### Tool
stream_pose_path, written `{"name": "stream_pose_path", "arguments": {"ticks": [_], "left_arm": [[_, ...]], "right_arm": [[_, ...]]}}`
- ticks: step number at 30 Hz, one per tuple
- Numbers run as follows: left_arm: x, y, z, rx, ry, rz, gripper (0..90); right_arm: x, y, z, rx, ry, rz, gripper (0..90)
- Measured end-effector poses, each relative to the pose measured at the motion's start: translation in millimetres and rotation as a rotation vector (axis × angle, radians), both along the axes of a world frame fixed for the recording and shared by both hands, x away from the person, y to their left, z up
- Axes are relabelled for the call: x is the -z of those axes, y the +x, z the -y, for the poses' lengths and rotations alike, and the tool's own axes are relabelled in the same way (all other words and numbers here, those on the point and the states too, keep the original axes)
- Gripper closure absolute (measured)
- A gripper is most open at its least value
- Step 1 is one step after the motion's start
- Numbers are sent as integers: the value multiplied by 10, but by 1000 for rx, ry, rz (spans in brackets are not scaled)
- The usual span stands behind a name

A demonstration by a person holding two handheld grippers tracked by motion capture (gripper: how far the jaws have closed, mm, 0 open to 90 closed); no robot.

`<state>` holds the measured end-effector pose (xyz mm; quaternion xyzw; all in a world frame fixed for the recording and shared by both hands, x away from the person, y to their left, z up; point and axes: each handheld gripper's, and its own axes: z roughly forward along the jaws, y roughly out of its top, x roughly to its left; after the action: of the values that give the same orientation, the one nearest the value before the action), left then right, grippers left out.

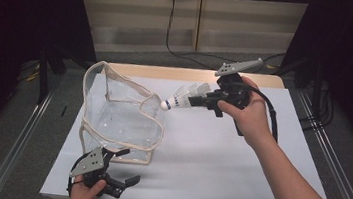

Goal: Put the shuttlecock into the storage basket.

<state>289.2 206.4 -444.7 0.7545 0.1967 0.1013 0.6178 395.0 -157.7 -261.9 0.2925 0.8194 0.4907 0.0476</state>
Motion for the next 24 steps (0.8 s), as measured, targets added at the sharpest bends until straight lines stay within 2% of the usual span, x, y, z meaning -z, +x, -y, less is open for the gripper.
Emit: {"name": "stream_pose_path", "arguments": {"ticks": [24], "left_arm": [[-1,-4,5,6,-2,-2,37]], "right_arm": [[-123,58,-373,-53,-14,15,878]]}}
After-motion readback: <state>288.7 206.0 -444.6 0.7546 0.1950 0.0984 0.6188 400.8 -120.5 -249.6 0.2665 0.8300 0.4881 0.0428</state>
